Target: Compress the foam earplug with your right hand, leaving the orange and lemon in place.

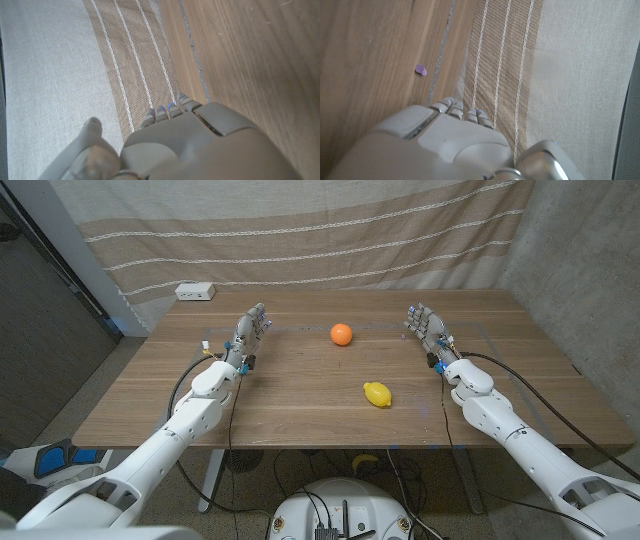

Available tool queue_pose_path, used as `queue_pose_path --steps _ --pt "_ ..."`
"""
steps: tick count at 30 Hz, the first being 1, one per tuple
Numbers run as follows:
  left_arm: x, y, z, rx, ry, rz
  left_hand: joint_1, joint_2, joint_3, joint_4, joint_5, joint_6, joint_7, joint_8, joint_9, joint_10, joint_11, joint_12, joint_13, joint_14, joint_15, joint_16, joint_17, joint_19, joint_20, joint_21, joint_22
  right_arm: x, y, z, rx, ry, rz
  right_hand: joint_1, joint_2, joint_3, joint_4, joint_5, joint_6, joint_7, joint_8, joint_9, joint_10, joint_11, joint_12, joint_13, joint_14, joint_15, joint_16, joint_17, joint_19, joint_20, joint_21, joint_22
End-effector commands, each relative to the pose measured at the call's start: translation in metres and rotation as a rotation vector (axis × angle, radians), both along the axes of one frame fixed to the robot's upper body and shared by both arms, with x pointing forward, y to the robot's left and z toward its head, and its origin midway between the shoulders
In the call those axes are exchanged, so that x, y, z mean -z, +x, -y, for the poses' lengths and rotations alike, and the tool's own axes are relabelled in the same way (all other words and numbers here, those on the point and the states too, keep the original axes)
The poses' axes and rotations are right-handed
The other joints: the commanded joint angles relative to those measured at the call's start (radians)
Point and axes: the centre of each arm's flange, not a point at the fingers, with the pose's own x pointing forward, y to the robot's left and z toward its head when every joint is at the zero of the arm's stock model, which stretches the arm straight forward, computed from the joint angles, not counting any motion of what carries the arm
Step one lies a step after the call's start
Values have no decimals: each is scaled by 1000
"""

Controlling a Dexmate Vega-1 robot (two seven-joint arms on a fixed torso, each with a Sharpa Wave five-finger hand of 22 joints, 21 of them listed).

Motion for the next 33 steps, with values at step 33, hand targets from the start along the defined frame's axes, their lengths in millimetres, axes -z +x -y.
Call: queue_pose_path --steps 33 --pt "-13 -1 -21 -22 29 18 3 106 13 -8 12 -8 5 11 5 -14 2 12 2 -25 -9 8 -1 9 5 6 1 -18 -17 18 194 31 107 41 -35 11 -104 2 30 61 18 -1 58 74 26 -12 102 67 22 -59 81 90 14 5"
